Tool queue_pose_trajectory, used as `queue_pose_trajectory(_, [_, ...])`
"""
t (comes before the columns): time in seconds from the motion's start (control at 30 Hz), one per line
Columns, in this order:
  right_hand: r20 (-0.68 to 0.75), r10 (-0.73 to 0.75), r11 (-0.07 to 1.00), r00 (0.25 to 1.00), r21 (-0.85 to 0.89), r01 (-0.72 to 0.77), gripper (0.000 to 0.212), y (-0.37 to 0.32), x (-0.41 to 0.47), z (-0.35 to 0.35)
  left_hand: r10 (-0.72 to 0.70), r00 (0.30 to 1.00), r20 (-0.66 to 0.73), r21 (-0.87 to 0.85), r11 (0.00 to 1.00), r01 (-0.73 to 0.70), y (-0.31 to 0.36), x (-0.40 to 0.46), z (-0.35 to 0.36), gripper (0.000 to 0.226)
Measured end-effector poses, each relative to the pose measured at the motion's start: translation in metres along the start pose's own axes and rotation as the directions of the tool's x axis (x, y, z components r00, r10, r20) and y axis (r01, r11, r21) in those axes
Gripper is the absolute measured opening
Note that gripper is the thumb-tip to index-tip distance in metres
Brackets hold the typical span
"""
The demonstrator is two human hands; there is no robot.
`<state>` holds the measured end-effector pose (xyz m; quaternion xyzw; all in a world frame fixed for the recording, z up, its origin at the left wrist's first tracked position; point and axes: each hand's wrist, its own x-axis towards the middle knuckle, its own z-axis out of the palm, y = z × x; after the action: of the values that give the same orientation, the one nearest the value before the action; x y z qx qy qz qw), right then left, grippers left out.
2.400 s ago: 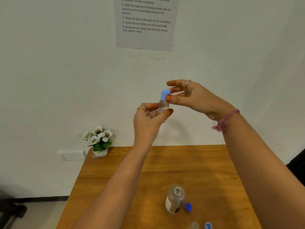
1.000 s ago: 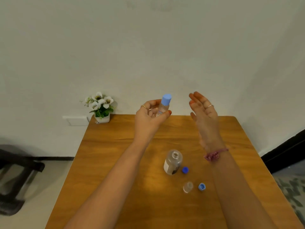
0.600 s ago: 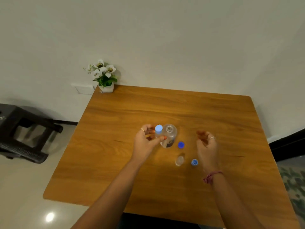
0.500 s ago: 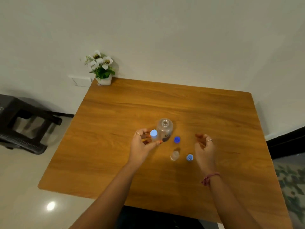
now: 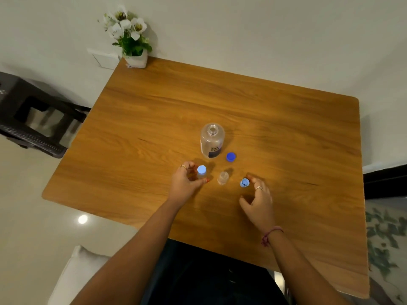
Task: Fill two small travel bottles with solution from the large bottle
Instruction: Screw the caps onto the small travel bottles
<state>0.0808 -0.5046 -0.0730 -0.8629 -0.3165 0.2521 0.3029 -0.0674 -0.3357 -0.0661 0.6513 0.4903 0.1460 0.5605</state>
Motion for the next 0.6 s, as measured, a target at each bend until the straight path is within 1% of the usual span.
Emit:
queue_pose_trajectory(0.1, [-0.062,-0.021,0.999,0.998,0.027,0.023,0.053,0.006,0.002,0.003,0.027,1.000,-0.015,0.096,0.995,-0.026,-0.002,0.000,0.002,0.052])
queue_pose_trajectory(0.17, [-0.079,-0.028,0.999,0.997,0.034,0.030,0.050,0.009,0.004,0.004,0.049,0.998,-0.026,0.182,0.982,-0.043,-0.001,-0.003,0.003,0.064])
queue_pose_trajectory(0.2, [-0.077,-0.031,0.999,0.997,0.037,0.034,0.050,0.011,0.005,0.003,0.076,0.995,-0.061,0.208,0.976,-0.061,0.000,-0.009,0.003,0.073])
queue_pose_trajectory(0.23, [-0.073,-0.034,0.999,0.997,0.038,0.037,0.049,0.012,0.006,0.003,0.135,0.983,-0.123,0.236,0.966,-0.103,0.001,-0.016,0.004,0.078])
queue_pose_trajectory(0.3, [-0.061,-0.041,0.998,0.997,0.040,0.044,0.048,0.013,0.008,0.002,0.325,0.917,-0.229,0.326,0.914,-0.243,-0.001,-0.036,0.005,0.077])
queue_pose_trajectory(0.33, [-0.057,-0.043,0.998,0.997,0.046,0.045,0.047,0.014,0.009,0.001,0.397,0.891,-0.221,0.361,0.882,-0.304,-0.005,-0.048,0.006,0.070])
queue_pose_trajectory(0.37, [-0.058,-0.042,0.997,0.997,0.055,0.045,0.045,0.014,0.009,0.001,0.431,0.889,-0.157,0.377,0.858,-0.349,-0.008,-0.059,0.008,0.060])
queue_pose_trajectory(0.4, [-0.063,-0.041,0.997,0.997,0.065,0.045,0.043,0.014,0.009,0.000,0.419,0.907,-0.050,0.374,0.850,-0.372,-0.011,-0.069,0.011,0.049])
queue_pose_trajectory(0.43, [-0.072,-0.040,0.996,0.997,0.075,0.045,0.040,0.014,0.010,0.000,0.361,0.929,0.078,0.376,0.853,-0.362,-0.011,-0.076,0.016,0.039])
queue_pose_trajectory(0.47, [-0.082,-0.039,0.995,0.996,0.086,0.046,0.036,0.014,0.010,0.000,0.275,0.943,0.188,0.397,0.857,-0.329,-0.011,-0.081,0.023,0.035])
queue_pose_trajectory(0.5, [-0.091,-0.038,0.994,0.995,0.095,0.047,0.034,0.013,0.010,-0.001,0.185,0.952,0.245,0.428,0.860,-0.277,-0.012,-0.083,0.030,0.039])
queue_pose_trajectory(0.53, [-0.094,-0.036,0.994,0.995,0.104,0.046,0.032,0.013,0.011,-0.001,0.091,0.966,0.241,0.448,0.873,-0.194,-0.013,-0.082,0.039,0.050])
queue_pose_trajectory(0.6, [-0.091,-0.029,0.992,0.995,0.123,0.040,0.032,0.013,0.011,-0.002,-0.044,0.987,0.154,0.399,0.917,-0.021,-0.010,-0.078,0.052,0.071])
